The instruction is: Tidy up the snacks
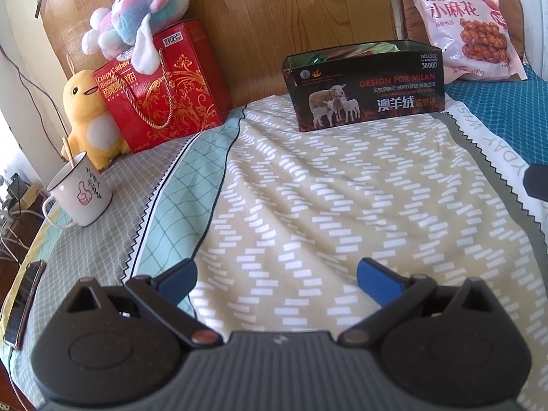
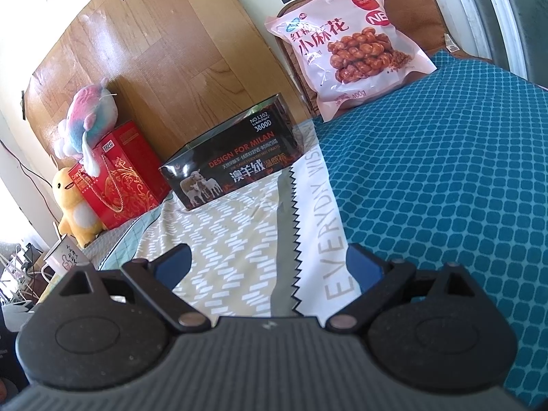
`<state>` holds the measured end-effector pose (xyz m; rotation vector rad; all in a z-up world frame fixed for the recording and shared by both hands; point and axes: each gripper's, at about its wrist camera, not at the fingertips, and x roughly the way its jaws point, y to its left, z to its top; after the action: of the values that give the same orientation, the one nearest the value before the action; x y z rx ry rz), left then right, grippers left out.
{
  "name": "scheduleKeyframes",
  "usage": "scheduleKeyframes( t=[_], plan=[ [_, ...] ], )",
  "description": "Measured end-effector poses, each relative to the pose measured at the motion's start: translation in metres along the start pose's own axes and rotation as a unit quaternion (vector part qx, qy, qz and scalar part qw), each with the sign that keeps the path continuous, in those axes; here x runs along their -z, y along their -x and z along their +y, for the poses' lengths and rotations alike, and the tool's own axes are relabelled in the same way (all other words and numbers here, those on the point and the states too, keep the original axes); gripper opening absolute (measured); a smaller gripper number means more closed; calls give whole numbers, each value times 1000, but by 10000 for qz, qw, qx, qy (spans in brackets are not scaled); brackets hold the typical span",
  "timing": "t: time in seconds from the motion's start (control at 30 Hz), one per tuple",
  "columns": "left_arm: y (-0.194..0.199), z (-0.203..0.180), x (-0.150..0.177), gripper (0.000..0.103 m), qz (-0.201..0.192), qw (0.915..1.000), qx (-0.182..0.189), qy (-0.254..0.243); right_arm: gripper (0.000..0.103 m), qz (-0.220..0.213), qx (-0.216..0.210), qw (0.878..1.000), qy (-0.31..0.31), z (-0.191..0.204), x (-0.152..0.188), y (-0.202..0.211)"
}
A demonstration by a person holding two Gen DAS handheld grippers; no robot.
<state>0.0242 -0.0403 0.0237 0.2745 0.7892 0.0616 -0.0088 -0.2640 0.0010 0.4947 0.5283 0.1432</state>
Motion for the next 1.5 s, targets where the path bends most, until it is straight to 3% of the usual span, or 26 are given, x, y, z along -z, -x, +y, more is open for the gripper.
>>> scheduleKeyframes(
  t=[1.5],
  plan=[
    [-4,-2,-1,103,91,9999,-67,-50,98,-3,14,10000,-51,-3,5,1]
  ],
)
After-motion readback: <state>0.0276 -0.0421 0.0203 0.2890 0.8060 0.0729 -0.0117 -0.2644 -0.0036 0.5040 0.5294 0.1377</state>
